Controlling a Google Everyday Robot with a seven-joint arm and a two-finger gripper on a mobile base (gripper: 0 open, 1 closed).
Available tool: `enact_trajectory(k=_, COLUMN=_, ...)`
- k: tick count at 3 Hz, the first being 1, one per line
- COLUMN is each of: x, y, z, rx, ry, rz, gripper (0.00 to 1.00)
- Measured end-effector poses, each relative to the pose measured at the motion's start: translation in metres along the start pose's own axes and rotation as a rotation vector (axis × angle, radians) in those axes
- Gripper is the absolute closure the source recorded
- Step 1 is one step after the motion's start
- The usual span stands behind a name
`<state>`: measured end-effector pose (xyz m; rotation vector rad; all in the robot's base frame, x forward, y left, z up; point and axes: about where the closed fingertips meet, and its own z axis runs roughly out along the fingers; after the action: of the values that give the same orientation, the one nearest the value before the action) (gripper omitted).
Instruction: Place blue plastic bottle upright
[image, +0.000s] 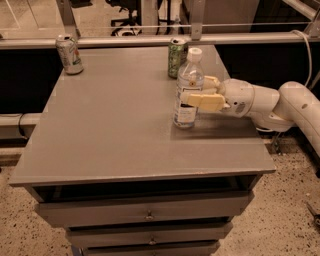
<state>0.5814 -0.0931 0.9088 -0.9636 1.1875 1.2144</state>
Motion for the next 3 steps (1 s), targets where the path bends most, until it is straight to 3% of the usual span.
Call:
enact_trajectory(k=1, x=-0.002, y=0.001, z=-0.003, rx=0.0, ry=0.013, rz=-0.016, gripper=0.01)
enact_trajectory(k=3, x=-0.011, y=0.006, z=-0.038, rx=0.018, ry=0.118, rz=-0.108, gripper=0.0)
